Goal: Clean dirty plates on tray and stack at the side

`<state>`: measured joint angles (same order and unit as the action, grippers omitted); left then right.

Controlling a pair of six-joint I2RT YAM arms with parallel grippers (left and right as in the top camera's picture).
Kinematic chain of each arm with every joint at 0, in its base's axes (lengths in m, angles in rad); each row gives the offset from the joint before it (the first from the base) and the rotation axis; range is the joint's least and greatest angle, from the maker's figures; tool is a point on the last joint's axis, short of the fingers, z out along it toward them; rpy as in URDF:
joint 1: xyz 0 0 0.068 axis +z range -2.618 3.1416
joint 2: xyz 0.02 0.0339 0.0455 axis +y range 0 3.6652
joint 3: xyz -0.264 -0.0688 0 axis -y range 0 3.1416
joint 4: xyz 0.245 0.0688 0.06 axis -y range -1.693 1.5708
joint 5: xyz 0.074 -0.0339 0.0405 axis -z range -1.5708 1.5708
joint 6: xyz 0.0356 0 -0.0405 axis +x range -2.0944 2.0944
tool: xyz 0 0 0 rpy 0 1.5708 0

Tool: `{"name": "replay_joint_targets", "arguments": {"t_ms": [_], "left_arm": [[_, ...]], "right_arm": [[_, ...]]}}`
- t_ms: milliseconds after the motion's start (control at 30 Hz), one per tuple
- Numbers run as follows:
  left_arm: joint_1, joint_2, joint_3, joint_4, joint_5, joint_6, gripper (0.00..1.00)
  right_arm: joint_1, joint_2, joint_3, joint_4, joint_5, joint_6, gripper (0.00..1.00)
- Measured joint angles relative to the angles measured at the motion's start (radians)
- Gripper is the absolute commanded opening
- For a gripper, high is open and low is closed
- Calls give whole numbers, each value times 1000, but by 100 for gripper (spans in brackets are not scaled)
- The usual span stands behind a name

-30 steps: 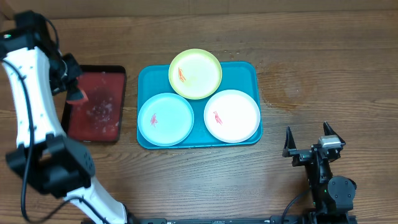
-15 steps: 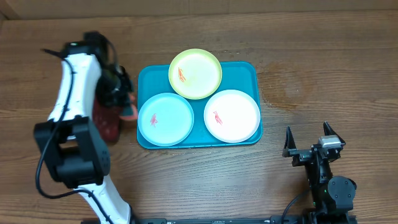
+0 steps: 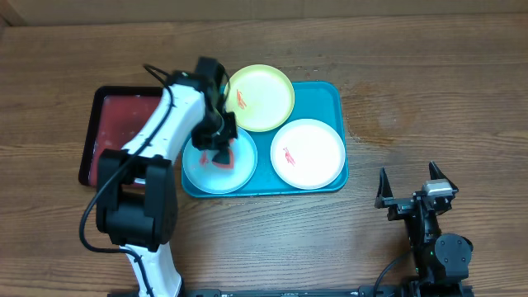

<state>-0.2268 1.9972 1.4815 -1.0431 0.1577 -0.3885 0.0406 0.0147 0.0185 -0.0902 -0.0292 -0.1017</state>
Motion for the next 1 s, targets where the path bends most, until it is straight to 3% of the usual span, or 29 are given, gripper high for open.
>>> {"name": "replay_joint_targets", "arguments": {"t_ms": [167, 200, 233, 267, 300, 467, 600, 667, 767, 1000], "left_arm": [[-12, 0, -113, 145, -16, -76, 4], [-11, 0, -125, 163, -19, -85, 10], [-11, 0, -134, 179, -19, -90, 27], [-11, 0, -138, 187, -20, -93, 37], [-11, 0, -140, 193, -18, -102, 39], [-9, -3, -133, 176, -15, -106, 36], [15, -3, -42, 13, -10, -75, 38], [41, -3, 61, -89, -4, -48, 52], [92, -3, 241, -220, 6, -13, 97], [195, -15, 476, -362, 11, 8, 100]], "right_arm": [[0, 0, 0, 0, 0, 0, 100], [0, 0, 0, 0, 0, 0, 100], [0, 0, 0, 0, 0, 0, 100], [0, 0, 0, 1, 0, 0, 100], [0, 0, 0, 0, 0, 0, 100], [0, 0, 0, 0, 0, 0, 100], [0, 0, 0, 0, 1, 0, 100], [0, 0, 0, 0, 0, 0, 100], [0, 0, 0, 0, 0, 0, 100], [0, 0, 0, 74, -27, 7, 100]]}}
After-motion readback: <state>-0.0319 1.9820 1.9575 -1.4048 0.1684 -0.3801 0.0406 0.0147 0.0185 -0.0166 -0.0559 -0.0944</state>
